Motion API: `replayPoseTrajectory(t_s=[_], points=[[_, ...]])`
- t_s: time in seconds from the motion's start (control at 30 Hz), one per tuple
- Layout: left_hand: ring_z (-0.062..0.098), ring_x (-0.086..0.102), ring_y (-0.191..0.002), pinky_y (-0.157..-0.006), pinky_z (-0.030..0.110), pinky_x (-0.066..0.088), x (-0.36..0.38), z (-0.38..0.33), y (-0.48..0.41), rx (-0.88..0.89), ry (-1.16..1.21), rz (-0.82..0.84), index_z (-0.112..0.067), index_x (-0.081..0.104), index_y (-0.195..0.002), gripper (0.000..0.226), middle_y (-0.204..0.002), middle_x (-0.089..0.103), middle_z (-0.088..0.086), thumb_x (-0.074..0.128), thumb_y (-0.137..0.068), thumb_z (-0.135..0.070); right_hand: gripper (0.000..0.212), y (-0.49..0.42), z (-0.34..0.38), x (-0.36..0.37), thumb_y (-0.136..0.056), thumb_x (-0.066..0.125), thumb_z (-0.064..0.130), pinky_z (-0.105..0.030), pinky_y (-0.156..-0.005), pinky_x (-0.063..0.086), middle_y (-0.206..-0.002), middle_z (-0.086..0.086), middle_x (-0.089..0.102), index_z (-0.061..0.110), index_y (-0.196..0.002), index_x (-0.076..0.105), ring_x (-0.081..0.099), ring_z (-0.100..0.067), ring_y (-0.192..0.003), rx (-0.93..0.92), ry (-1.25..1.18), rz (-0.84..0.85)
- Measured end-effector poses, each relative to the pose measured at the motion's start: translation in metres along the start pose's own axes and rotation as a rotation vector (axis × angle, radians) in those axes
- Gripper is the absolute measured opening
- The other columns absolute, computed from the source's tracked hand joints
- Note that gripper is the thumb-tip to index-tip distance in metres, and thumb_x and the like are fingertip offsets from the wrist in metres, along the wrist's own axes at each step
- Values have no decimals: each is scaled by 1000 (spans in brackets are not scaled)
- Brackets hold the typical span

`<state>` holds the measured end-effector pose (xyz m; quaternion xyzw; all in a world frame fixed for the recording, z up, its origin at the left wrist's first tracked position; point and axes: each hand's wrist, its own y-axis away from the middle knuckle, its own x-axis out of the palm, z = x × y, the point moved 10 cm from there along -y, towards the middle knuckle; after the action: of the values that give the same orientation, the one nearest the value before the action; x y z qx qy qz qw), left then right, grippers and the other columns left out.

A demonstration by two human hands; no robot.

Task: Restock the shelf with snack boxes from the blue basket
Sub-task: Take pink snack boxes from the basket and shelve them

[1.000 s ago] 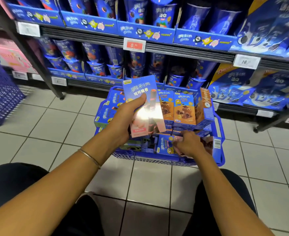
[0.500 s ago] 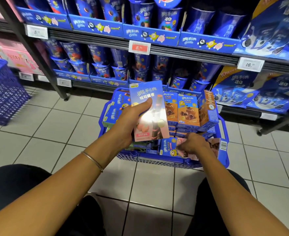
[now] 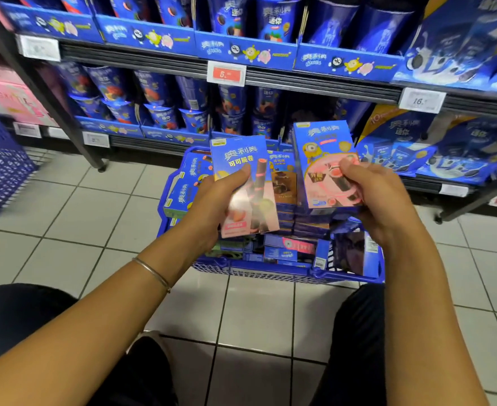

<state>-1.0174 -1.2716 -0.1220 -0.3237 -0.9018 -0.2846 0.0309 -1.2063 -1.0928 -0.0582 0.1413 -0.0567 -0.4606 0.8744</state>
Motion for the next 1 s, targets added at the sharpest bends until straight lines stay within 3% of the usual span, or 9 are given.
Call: replayPoseTrajectory(t_s=[0.17, 0.27, 0.33, 0.43, 0.57, 0.63, 0.7, 0.87, 1.0], points=[[43, 71, -120, -103, 65, 55, 10, 0, 4, -21, -3, -7, -18, 61, -143, 86, -135, 71, 17, 68, -81, -77, 25, 12, 7, 47, -95, 66, 20, -38, -66, 56, -95, -22, 74, -5, -103, 65, 68, -28, -77, -35, -30, 78], [37, 75, -114, -100, 58, 58, 24, -2, 9, -21, -1, 96, -24, 71, -135, 83, -126, 77, 11, 54, -81, -85, 30, 20, -2, 72, -92, 71, 25, -25, -54, 52, -77, -3, 73, -1, -105, 64, 66, -15, -63, -60, 144, 121], [39, 74, -114, -94, 53, 61, 30, -3, 14, -16, -12, 151, -19, 65, -142, 88, -129, 75, 14, 66, -79, -81, 27, 24, -7, 83, -89, 75, 27, -27, -50, 55, -69, -1, 72, 5, -99, 62, 69, -14, -58, -54, 193, 172], [40, 75, -111, -86, 49, 63, 28, -5, 15, 14, -5, 135, -10, 54, -149, 78, -132, 72, 19, 80, -87, -51, 39, 24, -7, 81, -87, 75, 43, -44, -71, 60, -89, -13, 74, 8, -101, 66, 75, -26, -80, -85, 228, 228], [38, 76, -105, -72, 41, 63, 28, -3, 16, -17, 25, 135, -7, 56, -148, 63, -128, 74, 19, 70, -97, -41, 41, 5, -24, 7, -82, 66, 66, -47, -88, 55, -103, -4, 73, 25, -88, 63, 68, -29, -102, -75, 458, -112], [39, 76, -107, -71, 41, 64, 29, 0, 15, -32, 35, 148, -8, 55, -149, 64, -127, 75, 18, 70, -97, -43, 47, 0, -38, -42, -79, 70, 64, -47, -92, 50, -117, -11, 63, 23, -100, 59, 58, -36, -114, 6, 896, -317], [40, 75, -111, -74, 43, 64, 31, 3, 13, -45, 33, 159, -10, 50, -152, 71, -129, 74, 17, 73, -95, -44, 61, -3, -66, -70, -79, 76, 57, -45, -95, 45, -128, -17, 53, 20, -123, 54, 50, -40, -122, 162, 1064, -326], [39, 75, -112, -87, 51, 63, 40, 10, 14, -61, -3, 198, -15, 53, -151, 74, -128, 75, 14, 77, -91, -52, 41, -3, -112, -78, -92, 68, 31, -35, -76, 44, -122, -15, 63, 12, -126, 55, 60, -34, -104, 218, 866, -281], [33, 79, -104, -77, 46, 65, 47, 15, 13, -104, 39, 311, -27, 83, -111, 47, -118, 80, 10, 60, -97, -65, 33, 2, -82, -84, -88, 67, 35, -32, -67, 43, -108, -10, 68, 15, -113, 60, 59, -28, -88, 52, 689, -419]])
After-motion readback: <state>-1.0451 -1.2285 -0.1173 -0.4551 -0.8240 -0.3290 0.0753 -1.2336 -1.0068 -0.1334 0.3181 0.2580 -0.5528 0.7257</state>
